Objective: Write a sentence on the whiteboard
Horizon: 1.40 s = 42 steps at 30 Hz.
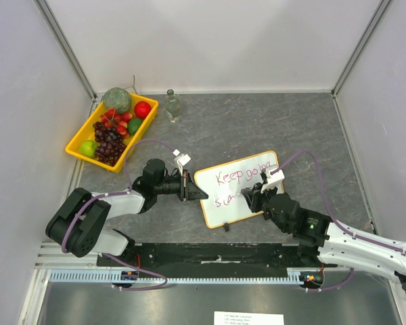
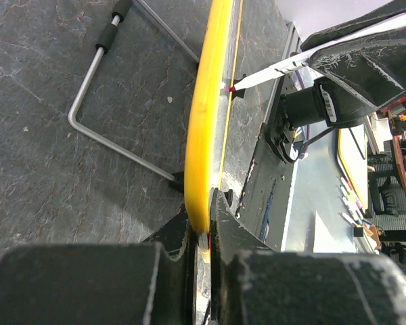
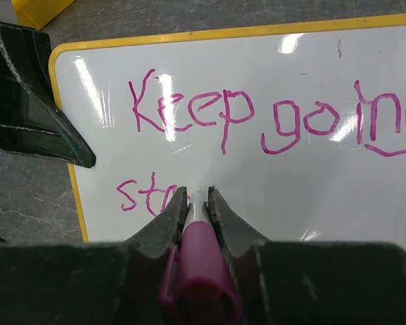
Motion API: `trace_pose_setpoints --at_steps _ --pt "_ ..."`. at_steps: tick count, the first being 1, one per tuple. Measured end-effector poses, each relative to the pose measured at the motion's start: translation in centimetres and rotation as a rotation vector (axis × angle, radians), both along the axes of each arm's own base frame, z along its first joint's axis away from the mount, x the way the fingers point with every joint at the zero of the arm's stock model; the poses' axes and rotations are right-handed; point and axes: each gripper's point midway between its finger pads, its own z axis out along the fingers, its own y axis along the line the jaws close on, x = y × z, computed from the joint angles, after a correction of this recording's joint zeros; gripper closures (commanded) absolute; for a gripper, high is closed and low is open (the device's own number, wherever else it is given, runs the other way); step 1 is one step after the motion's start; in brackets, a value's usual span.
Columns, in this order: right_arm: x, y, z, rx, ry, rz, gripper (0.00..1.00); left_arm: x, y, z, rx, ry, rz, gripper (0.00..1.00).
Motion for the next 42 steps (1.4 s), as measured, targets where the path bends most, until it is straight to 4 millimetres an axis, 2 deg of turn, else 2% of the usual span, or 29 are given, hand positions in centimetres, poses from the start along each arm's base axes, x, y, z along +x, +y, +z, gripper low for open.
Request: trace_pose_setpoints --at_steps 12,22,33,42 --pt "-0.6 0.6 -0.6 0.018 0.026 0.036 1.0 0.0 0.0 0.0 0.0 0.0 0.0 0.98" --pt "-0.8 0.1 -1.1 0.033 0.041 0.024 1.0 0.0 0.0 0.0 0.0 0.0 0.0 0.98" --pt "-0.7 -0.2 -1.1 0.03 0.039 0.003 1.0 0.0 0.0 0.0 0.0 0.0 0.0 0.98" --pt "0.0 -1.0 -0.2 0.004 0.008 -0.044 1.0 0.0 0.0 0.0 0.0 0.0 0.0 0.98"
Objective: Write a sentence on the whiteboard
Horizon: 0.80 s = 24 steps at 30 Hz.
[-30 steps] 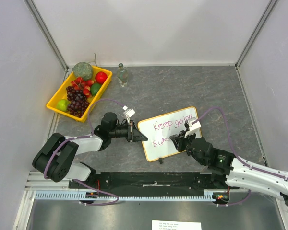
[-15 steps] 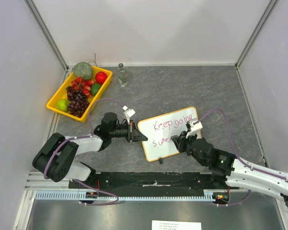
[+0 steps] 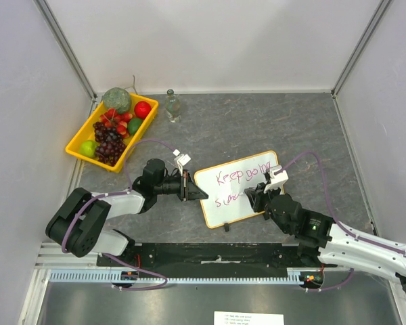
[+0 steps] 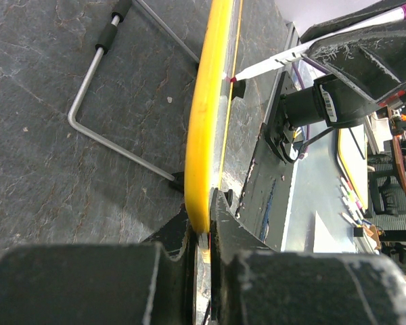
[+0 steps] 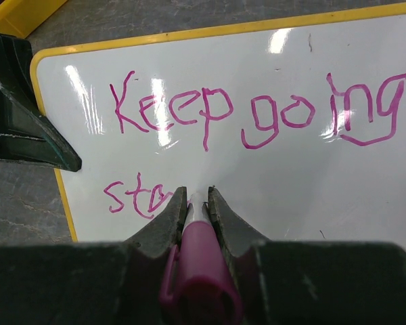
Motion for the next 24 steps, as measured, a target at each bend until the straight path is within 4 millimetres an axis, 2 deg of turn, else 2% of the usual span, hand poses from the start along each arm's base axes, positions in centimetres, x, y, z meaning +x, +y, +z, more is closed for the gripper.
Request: trace_pose_setpoints --at_steps 7,16,24 --pt "0.3 0.0 0.2 -0.023 -0.01 -0.003 1.0 0.0 0.0 0.0 0.0 0.0 0.0 0.98" --pt "0.1 1.4 0.5 -0.013 -0.003 0.048 1.0 0.0 0.0 0.0 0.0 0.0 0.0 0.98" --pt "-0.2 0.8 1.7 0.024 -0.022 0.049 1.0 0.0 0.0 0.0 0.0 -0.001 0.0 0.98"
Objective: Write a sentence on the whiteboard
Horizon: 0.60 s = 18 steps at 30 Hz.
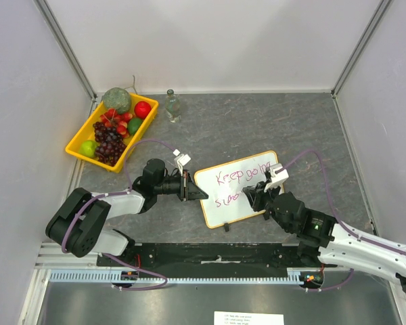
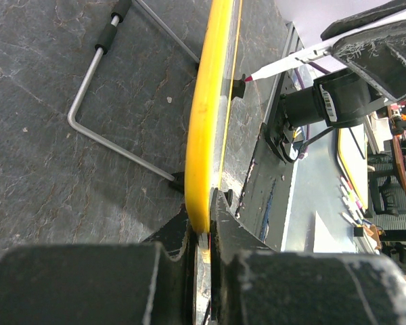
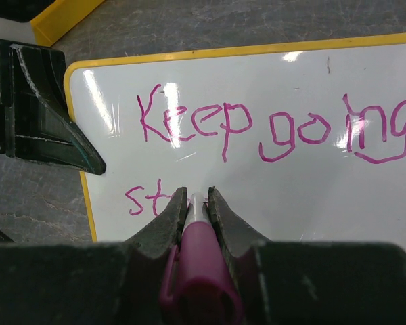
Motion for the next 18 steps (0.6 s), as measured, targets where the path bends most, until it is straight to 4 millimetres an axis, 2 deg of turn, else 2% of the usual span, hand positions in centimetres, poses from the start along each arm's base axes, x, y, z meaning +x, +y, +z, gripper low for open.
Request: trace_pose_setpoints --at_steps 4,18 --pt "0.1 -0.3 0.2 0.004 -0.007 -0.015 1.0 0.0 0.0 0.0 0.0 0.0 0.0 0.98" --pt "0.4 -1.2 -1.2 -0.051 0.009 -0.058 1.0 0.0 0.0 0.0 0.0 0.0 0.0 0.98"
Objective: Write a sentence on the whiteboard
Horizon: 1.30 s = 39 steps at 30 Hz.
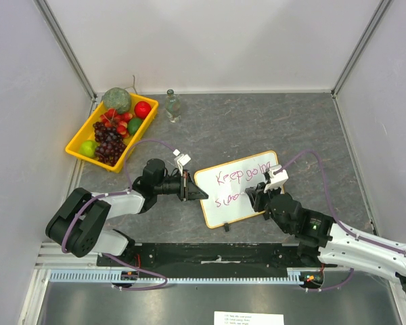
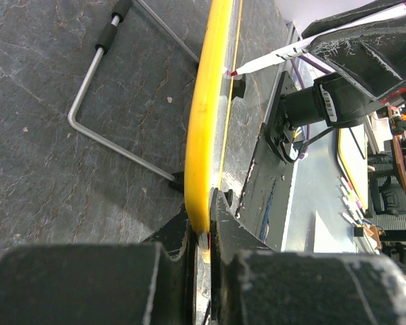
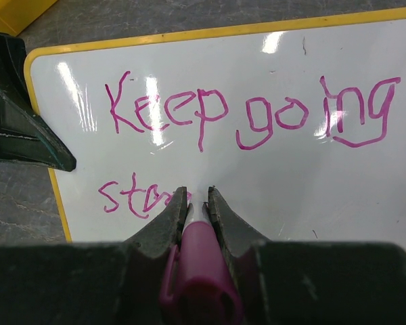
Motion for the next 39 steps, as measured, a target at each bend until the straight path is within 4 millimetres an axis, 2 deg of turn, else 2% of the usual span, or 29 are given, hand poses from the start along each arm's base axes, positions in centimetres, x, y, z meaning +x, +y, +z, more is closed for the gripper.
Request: trace_pose_setpoints --at_steps 21,39 --pt "-0.9 -0.3 -1.2 0.038 0.038 0.018 1.0 0.0 0.0 0.0 0.0 0.0 0.0 0.98" --pt "-0.3 -0.1 -0.6 0.002 0.012 0.008 1.0 0.0 0.0 0.0 0.0 0.0 0.0 0.98"
